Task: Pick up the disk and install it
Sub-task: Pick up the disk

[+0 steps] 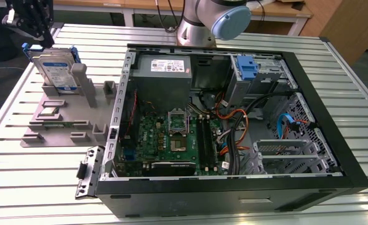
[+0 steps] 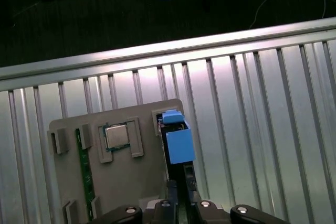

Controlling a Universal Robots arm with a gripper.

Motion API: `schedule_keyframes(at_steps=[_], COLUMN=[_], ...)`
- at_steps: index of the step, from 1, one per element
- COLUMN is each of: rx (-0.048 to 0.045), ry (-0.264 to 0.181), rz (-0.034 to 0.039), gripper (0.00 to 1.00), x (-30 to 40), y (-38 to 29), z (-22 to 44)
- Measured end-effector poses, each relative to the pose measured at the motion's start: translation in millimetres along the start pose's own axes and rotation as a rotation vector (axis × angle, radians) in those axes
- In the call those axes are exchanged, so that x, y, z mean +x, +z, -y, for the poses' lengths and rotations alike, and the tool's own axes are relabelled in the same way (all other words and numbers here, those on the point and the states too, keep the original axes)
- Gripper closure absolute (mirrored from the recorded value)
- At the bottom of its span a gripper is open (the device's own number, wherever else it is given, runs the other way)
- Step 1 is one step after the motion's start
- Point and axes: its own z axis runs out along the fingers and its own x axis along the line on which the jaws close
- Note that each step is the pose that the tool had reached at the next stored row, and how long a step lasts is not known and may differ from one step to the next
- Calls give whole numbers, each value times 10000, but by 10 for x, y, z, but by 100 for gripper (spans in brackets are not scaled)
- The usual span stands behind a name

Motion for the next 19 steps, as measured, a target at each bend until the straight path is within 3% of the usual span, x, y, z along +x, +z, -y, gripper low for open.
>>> schedule_keyframes(at_steps=[2,5,6,9,13,19], rx=[0,0,0,-2,-24,-25], ry=[-2,-4,-6,-95,-647,-684], rz=[0,0,-1,-3,-27,-28], gripper=[71,65,58,58,58,58], x=[0,0,0,0,0,-1], y=[0,0,0,3,7,7], z=[0,0,0,1,0,0])
